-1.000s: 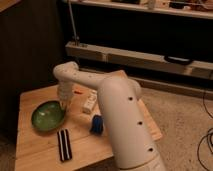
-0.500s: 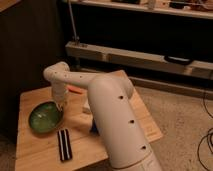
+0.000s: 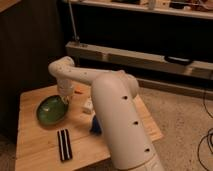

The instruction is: Drag the ceramic bowl in a circle

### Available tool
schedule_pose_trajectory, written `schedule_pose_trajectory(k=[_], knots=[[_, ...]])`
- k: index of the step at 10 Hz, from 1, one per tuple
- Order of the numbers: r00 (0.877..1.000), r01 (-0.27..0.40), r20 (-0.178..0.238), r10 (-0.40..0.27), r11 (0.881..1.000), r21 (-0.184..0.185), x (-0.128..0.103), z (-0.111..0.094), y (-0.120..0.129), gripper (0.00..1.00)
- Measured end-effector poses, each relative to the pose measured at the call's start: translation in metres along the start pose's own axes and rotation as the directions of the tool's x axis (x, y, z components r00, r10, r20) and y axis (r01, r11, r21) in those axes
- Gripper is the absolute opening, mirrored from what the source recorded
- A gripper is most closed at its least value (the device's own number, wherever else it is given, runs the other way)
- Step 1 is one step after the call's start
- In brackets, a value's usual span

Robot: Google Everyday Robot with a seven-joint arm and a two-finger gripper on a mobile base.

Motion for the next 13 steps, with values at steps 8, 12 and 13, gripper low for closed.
schedule_pose_trajectory(k=[8,12,13], knots=[[0.996,-0.022,0.089,0.024,0.999,-0.029,-0.075,-0.008,0.045,0.0],[0.982,0.101,0.16,-0.097,0.995,-0.016,-0.137,0.011,-0.026,0.0],[0.978,0.142,0.156,-0.14,0.99,-0.005,-0.142,0.014,-0.051,0.0]])
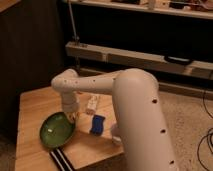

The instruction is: Drag the ceramic bowl in a circle

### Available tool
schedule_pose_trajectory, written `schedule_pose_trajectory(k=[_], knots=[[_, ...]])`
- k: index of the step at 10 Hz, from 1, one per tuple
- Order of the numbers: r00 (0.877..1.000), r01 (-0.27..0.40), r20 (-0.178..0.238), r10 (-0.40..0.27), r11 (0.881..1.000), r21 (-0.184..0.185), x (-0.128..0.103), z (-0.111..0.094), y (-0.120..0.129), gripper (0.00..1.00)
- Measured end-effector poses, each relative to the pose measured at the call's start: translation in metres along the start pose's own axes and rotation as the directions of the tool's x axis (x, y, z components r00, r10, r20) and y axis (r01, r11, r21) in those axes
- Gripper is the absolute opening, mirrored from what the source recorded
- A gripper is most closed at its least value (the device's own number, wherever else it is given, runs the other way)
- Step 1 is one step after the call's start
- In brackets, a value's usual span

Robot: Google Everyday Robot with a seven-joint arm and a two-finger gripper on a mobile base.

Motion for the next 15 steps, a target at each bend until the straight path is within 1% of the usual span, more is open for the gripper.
schedule_pose_trajectory(k=[2,3,4,6,8,10,11,12,13,14,15], knots=[[0.999,0.052,-0.017,-0.052,0.999,0.003,0.015,0.001,-0.036,0.0],[0.997,0.074,-0.031,-0.074,0.997,0.006,0.03,0.0,-0.055,0.0],[0.995,0.084,-0.046,-0.083,0.996,0.007,0.048,-0.001,-0.068,0.0],[0.996,0.074,-0.06,-0.073,0.997,0.009,0.071,-0.004,-0.066,0.0],[0.996,0.039,-0.085,-0.038,0.999,0.011,0.105,-0.014,-0.042,0.0],[0.994,-0.027,-0.109,0.028,1.0,0.012,0.133,-0.028,0.002,0.0],[0.991,-0.067,-0.117,0.068,0.998,0.012,0.142,-0.034,0.025,0.0],[0.988,-0.102,-0.118,0.102,0.995,0.008,0.146,-0.036,0.046,0.0],[0.983,-0.141,-0.117,0.141,0.99,0.001,0.147,-0.039,0.075,0.0],[0.978,-0.181,-0.107,0.179,0.983,-0.008,0.14,-0.039,0.109,0.0],[0.975,-0.202,-0.098,0.2,0.979,-0.014,0.129,-0.039,0.131,0.0]])
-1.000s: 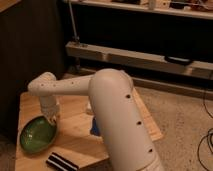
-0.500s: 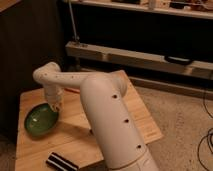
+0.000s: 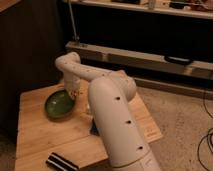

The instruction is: Drag the ceramic bowl in a circle

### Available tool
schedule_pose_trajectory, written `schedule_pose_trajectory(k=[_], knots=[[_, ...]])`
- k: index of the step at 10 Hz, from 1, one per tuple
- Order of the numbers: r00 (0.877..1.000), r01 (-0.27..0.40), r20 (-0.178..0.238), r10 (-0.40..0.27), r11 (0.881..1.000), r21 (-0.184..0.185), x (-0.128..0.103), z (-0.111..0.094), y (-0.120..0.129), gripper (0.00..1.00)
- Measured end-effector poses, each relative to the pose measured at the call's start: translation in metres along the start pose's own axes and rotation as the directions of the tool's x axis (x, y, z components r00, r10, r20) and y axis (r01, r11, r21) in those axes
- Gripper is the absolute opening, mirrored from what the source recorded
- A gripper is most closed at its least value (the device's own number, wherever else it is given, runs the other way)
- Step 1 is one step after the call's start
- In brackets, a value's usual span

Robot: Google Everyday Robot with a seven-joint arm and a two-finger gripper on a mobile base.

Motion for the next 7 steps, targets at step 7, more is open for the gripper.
schedule_pose_trajectory(k=[7], knots=[[0.995,0.034,0.093,-0.031,0.999,-0.035,-0.082,0.006,0.031,0.0]])
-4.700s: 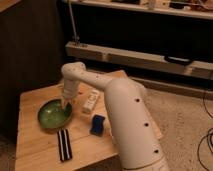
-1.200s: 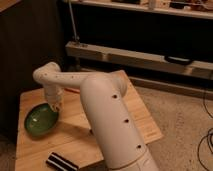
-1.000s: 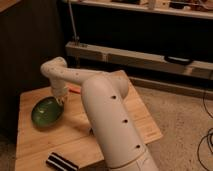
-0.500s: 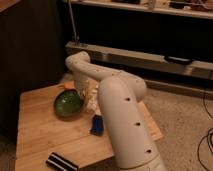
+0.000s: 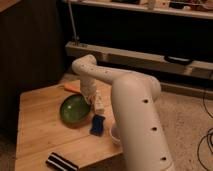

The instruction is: Drag the ceramic bowl in a circle

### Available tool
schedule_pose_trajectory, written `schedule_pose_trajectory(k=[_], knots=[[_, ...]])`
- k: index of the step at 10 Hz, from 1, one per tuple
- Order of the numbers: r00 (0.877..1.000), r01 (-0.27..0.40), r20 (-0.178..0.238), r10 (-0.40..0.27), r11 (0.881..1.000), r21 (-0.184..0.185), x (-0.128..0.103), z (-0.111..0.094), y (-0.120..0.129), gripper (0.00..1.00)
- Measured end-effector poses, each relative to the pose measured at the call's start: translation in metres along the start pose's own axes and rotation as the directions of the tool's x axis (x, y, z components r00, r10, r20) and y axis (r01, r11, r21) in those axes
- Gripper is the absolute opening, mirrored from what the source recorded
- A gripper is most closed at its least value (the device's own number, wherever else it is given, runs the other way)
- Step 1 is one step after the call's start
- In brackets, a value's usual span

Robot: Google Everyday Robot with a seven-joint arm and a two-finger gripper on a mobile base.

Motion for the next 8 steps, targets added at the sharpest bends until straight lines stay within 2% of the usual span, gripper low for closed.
schedule_pose_trajectory(k=[3,4,5,7,8], knots=[[0.995,0.083,0.063,-0.083,0.996,-0.012,-0.061,0.014,-0.051,0.0],[0.991,0.11,0.073,-0.109,0.994,-0.01,-0.074,0.018,-0.064,0.0],[0.985,0.155,0.076,-0.155,0.988,-0.003,-0.089,0.022,-0.09,0.0],[0.975,0.214,0.057,-0.214,0.977,0.007,-0.094,0.025,-0.131,0.0],[0.969,0.245,0.036,-0.245,0.969,0.013,-0.083,0.023,-0.16,0.0]])
